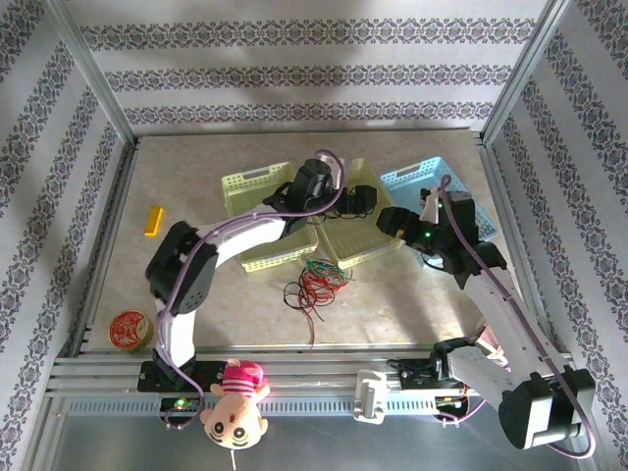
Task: Untangle the cables
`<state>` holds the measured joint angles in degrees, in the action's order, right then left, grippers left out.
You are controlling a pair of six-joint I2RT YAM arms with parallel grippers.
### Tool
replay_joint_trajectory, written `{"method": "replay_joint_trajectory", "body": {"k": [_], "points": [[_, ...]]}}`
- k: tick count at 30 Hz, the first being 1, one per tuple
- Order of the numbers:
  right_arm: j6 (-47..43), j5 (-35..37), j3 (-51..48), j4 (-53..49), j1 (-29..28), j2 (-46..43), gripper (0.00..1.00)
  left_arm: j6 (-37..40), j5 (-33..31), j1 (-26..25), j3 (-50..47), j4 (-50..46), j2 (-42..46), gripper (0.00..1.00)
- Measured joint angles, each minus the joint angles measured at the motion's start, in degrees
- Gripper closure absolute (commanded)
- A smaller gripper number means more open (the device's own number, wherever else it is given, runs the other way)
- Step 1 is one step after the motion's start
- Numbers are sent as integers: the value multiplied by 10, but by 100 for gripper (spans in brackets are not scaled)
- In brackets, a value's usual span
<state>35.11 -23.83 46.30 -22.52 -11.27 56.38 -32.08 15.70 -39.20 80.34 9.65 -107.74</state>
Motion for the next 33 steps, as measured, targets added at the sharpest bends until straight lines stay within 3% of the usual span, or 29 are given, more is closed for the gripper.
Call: {"method": "replay_joint_trajectory", "body": {"k": [6, 10, 13, 17, 21, 27, 33], "points": [[-52, 20, 1, -12, -131, 25, 22, 40, -111, -9, -96, -71, 208, 1], [-107, 17, 24, -39, -230, 97, 27, 57, -128, -10, -168, -153, 301, 1], [-143, 1, 54, -64, -268, 153, 30, 63, -115, -18, -236, -228, 335, 4], [-172, -27, 86, -99, -263, 217, 38, 71, -91, -46, -285, -315, 334, 8], [-167, -59, 88, -118, -214, 251, 40, 85, -68, -86, -287, -348, 301, 16], [-140, -83, 87, -83, -140, 226, 41, 115, -37, -137, -283, -373, 230, 50], [-130, -98, 75, -74, -129, 192, 41, 128, -37, -137, -280, -382, 212, 62]]}}
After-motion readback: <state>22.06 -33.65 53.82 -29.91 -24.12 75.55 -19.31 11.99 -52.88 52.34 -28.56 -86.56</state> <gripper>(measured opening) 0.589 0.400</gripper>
